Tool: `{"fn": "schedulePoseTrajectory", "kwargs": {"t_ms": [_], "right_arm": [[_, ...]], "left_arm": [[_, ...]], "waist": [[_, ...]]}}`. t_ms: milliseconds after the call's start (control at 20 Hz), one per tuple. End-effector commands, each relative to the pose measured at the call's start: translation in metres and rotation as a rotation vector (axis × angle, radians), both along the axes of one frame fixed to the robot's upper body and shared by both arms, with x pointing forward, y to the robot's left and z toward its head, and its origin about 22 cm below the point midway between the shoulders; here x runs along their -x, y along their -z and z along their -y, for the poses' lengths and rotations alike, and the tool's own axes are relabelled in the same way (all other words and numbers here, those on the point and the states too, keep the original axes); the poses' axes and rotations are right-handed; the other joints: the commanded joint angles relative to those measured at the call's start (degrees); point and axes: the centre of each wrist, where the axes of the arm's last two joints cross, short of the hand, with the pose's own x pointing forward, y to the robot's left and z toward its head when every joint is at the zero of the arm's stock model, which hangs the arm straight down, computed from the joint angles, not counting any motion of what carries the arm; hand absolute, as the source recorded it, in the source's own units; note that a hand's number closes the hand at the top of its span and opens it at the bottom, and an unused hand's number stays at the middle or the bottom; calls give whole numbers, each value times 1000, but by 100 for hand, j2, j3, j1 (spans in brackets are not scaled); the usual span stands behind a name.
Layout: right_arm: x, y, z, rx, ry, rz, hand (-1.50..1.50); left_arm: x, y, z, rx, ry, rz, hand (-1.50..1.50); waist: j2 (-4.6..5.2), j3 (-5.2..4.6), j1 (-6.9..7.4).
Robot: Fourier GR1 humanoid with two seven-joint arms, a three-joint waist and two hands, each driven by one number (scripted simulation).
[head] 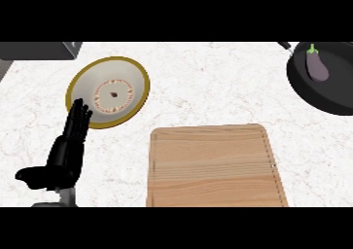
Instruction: Pick the eggplant from the cutting board and place it in the pot
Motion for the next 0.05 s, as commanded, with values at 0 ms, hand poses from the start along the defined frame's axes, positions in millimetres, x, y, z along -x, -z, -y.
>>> {"fn": "schedulePoseTrajectory", "kwargs": {"t_ms": [0], "right_arm": [[33,14,-3,44,77,44,-150]], "left_arm": [[-4,-2,-6,20,-5,-4,0]], "waist": [[7,3,8]]}}
